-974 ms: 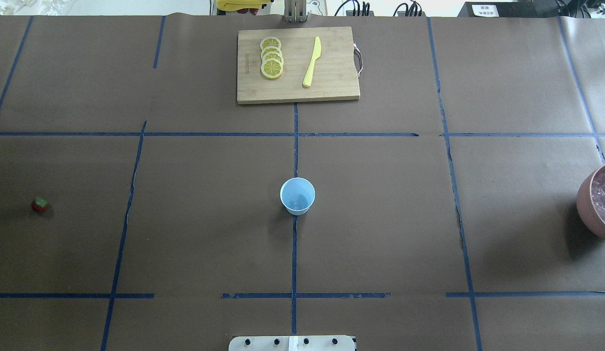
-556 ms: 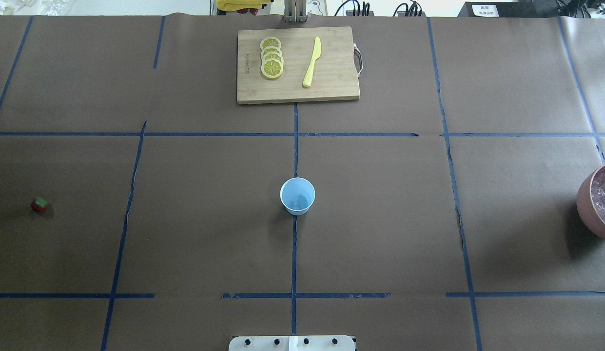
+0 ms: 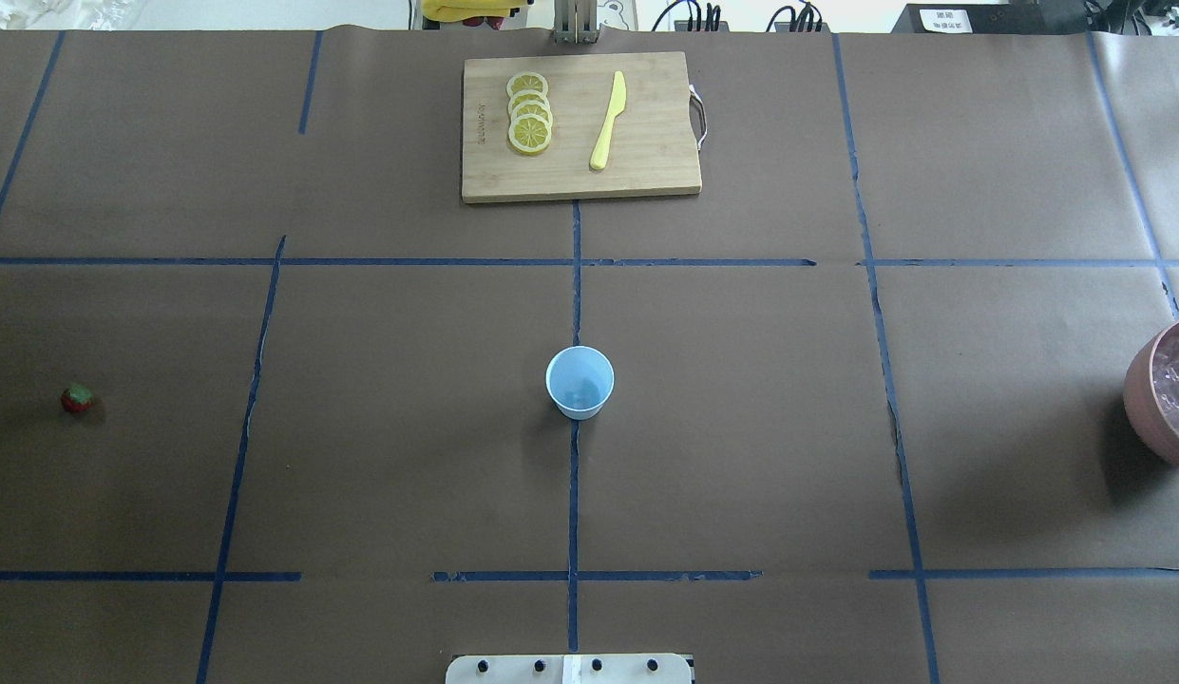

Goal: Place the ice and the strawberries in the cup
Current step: 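Reach the right gripper into the pink bowl and grasp an ice cube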

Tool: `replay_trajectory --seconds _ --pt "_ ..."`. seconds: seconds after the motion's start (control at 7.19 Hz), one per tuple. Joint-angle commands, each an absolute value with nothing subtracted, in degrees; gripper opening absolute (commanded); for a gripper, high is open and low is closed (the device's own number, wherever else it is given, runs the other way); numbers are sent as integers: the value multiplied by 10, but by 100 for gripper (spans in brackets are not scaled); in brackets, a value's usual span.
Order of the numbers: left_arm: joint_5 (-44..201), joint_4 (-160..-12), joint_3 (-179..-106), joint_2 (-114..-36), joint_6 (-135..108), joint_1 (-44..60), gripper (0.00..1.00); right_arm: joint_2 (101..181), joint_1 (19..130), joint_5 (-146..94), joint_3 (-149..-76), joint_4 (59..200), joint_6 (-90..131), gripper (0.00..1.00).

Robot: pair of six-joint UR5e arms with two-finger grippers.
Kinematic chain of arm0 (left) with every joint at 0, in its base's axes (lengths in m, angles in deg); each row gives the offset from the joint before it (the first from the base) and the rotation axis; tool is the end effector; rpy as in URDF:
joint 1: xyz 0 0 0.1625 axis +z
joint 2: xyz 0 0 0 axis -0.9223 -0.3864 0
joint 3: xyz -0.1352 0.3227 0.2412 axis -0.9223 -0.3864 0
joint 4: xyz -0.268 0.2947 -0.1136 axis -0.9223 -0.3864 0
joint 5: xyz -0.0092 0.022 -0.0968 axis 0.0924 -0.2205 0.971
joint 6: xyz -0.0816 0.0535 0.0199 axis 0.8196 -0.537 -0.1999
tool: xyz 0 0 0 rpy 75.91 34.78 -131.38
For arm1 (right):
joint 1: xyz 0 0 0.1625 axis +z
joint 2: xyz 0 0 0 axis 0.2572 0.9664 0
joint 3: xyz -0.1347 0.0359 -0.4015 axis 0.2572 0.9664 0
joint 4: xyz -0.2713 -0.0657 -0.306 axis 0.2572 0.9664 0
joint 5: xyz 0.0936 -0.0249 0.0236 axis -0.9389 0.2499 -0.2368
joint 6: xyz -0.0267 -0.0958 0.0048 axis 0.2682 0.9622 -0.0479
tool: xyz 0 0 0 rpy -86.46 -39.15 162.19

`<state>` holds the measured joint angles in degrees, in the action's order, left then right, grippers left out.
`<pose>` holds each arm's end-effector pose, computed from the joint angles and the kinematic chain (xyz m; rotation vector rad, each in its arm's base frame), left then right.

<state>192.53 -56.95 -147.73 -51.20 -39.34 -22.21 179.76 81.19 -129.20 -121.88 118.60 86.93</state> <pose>-0.0577 -0.4606 0.6419 0.0713 0.7973 0.1953 -0.0812 -0.3693 0.6567 0.4596 -0.5925 -1.3237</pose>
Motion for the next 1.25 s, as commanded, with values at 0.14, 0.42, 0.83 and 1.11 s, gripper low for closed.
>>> replay_trajectory --seconds 0.14,0.42,0.83,1.11 --pt "1925 -570 -1478 -513 -393 -222 100 1779 824 -1332 -1218 1196 853 3" --pt "1925 -588 -1476 -513 -392 -222 100 1764 872 -1362 -1220 1236 736 2" --pt "1925 -588 -1476 -512 -392 -222 100 1763 906 -1376 -1232 1239 418 2" --pt "1925 -588 -1476 -512 -392 -222 100 1765 920 -1376 -1259 1240 227 0"
